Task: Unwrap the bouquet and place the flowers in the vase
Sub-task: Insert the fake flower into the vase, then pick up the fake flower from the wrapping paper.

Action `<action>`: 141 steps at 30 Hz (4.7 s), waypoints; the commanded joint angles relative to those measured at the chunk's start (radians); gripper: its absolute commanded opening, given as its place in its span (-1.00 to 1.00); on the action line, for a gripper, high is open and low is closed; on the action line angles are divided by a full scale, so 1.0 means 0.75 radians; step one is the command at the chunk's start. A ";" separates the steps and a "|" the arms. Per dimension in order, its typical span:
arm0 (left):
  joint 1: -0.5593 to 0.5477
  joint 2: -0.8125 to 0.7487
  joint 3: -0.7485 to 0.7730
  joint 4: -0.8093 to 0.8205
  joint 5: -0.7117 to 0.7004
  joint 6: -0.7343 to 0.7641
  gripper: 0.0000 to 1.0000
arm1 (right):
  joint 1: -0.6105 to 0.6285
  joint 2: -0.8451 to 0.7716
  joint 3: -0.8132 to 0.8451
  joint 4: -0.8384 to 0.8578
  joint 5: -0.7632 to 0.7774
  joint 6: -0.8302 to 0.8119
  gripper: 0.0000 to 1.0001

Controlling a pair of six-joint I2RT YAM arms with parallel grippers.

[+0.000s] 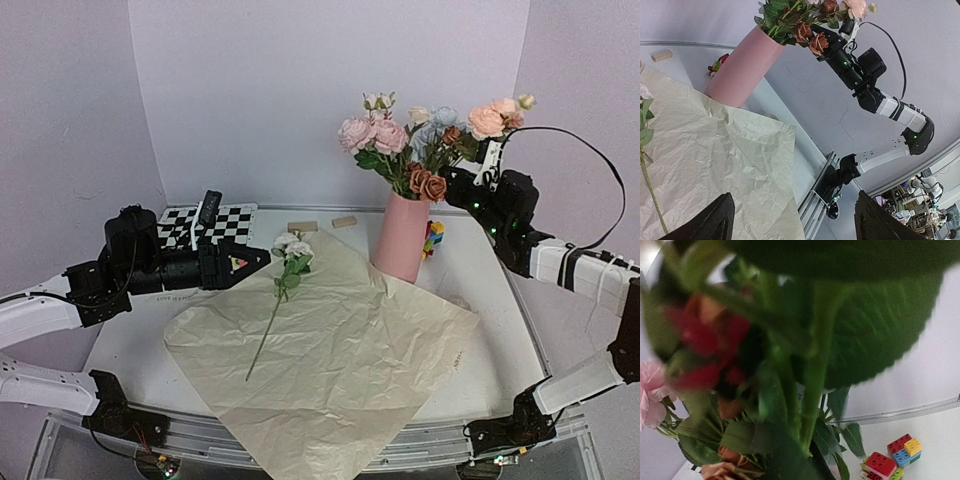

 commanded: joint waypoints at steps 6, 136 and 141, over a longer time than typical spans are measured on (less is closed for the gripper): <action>-0.004 -0.013 0.052 0.027 -0.008 -0.013 0.68 | -0.003 -0.120 0.073 -0.121 0.173 0.006 -0.33; 0.002 1.480 0.851 -0.787 -0.793 0.107 -0.79 | 0.000 -0.685 -0.557 -0.797 -0.348 0.247 0.66; -0.001 1.423 0.924 -0.880 -0.857 0.116 -1.00 | 0.000 -0.722 -0.536 -0.799 -0.387 0.238 0.68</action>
